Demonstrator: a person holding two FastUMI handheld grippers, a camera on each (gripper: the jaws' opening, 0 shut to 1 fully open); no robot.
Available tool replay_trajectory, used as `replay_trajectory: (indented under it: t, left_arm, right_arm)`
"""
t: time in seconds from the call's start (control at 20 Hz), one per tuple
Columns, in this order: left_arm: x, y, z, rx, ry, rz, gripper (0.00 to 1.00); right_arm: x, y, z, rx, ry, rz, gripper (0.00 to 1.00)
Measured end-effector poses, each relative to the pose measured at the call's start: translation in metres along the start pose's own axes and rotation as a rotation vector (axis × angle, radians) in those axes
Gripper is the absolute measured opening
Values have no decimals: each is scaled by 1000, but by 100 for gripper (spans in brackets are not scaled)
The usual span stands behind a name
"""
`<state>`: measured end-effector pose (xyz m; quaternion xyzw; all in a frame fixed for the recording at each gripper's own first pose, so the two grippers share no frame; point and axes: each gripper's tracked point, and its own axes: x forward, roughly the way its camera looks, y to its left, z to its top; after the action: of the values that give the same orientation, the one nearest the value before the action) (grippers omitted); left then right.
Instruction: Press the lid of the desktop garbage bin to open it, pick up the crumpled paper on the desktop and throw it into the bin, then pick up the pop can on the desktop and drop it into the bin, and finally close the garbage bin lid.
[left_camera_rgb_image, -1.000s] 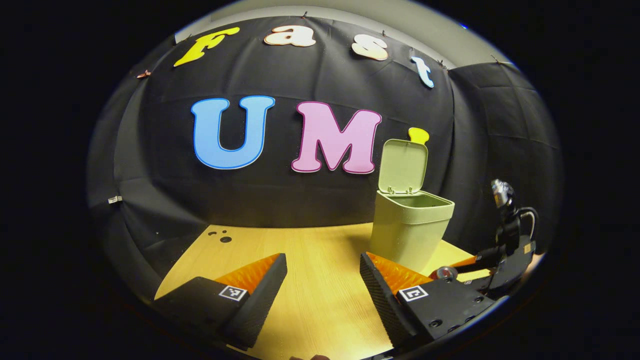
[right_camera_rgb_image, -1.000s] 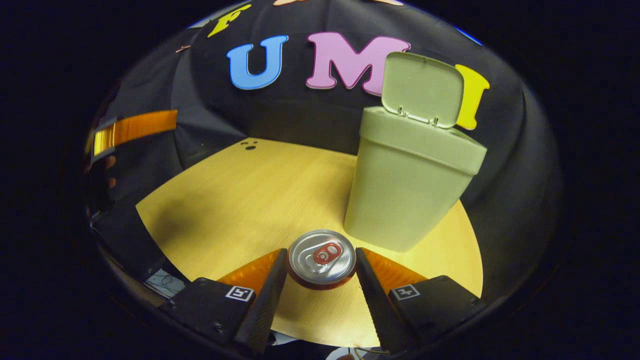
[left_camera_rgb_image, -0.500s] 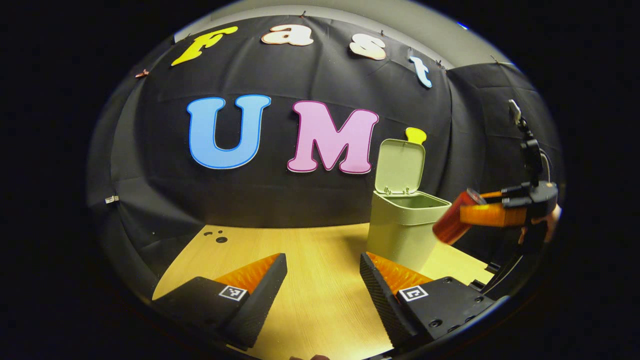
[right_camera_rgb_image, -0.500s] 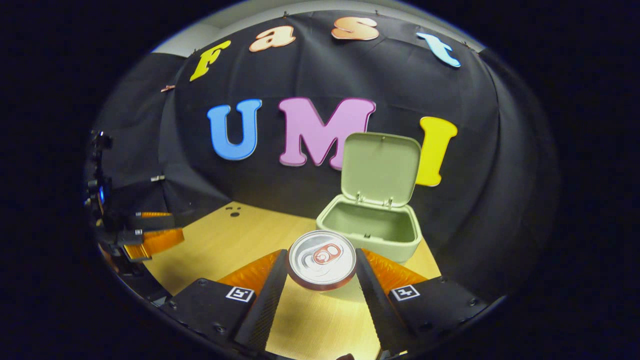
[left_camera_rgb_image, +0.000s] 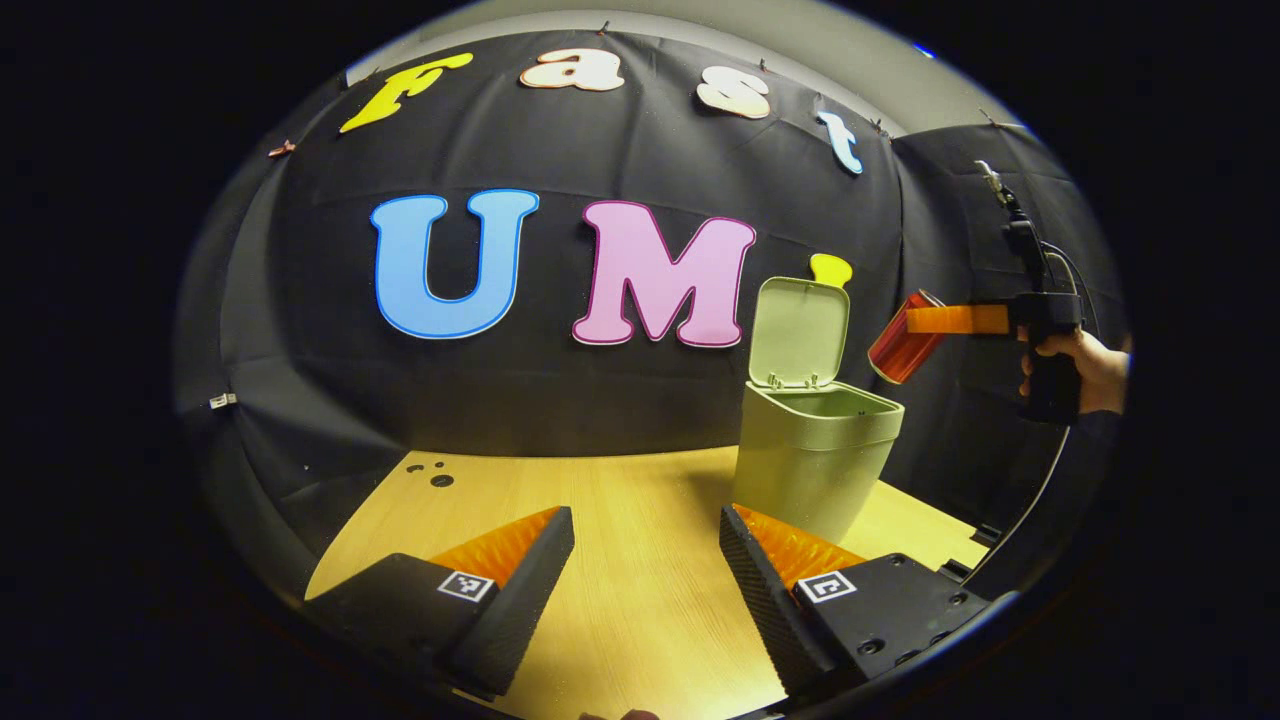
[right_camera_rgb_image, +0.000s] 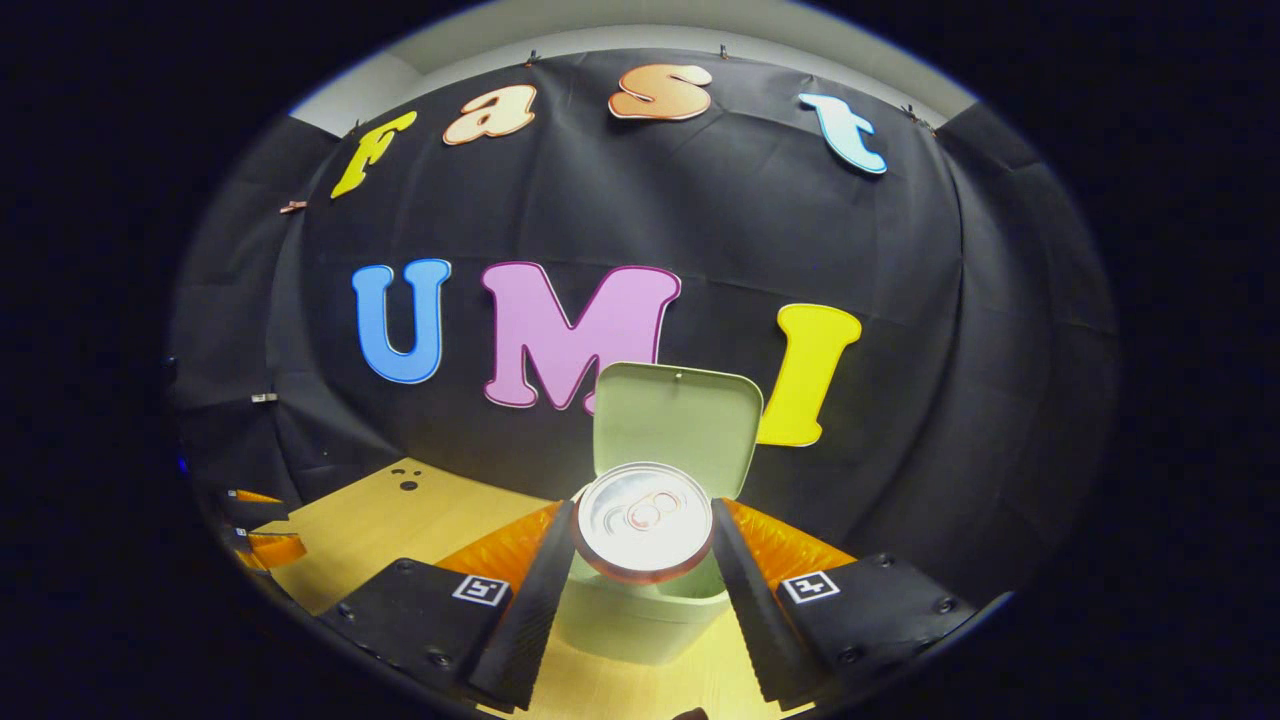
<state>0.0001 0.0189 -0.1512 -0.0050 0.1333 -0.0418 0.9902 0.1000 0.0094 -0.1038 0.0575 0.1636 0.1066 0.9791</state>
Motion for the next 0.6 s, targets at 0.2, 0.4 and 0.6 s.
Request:
replay_trajectory:
  t: [0.2,0.4,0.6]
  left_arm:
    - [-1,3,0,2,2,9,94]
    - [1,6,1,-2,2,22,95]
    - [2,7,-1,-4,3,28,94]
  right_arm:
    - [26,-22,-12,11,46,-42,83]
    - [47,-34,-41,12,140,-64,83]
    - [60,-37,-72,-6,236,-68,83]
